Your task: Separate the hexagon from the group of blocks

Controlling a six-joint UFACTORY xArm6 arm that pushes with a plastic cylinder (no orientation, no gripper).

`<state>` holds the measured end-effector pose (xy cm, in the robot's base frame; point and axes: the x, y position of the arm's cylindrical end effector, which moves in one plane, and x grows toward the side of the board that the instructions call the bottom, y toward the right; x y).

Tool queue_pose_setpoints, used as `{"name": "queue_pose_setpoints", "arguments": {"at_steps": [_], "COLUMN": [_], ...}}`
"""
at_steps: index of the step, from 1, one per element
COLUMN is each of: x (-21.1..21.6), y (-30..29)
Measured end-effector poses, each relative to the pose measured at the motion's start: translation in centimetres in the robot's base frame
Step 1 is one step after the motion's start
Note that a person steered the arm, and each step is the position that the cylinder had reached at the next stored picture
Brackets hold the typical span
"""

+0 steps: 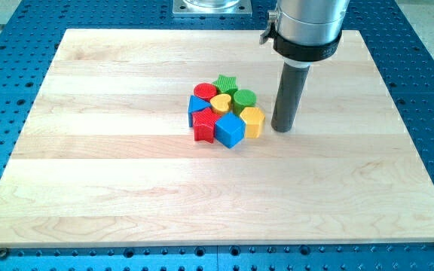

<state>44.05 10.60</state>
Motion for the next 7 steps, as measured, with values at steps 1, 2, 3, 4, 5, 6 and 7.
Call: {"name": "queue_pose_setpoints", "arguments": {"at_steps": [1,2,3,4,5,6,7], "x": [1.7,2.7,2.7,3.2,4.0,1.9,1.7], "y": [-0.5,-1.4,-1.4,-1.4,-2.6,-0.9,-4.6]}}
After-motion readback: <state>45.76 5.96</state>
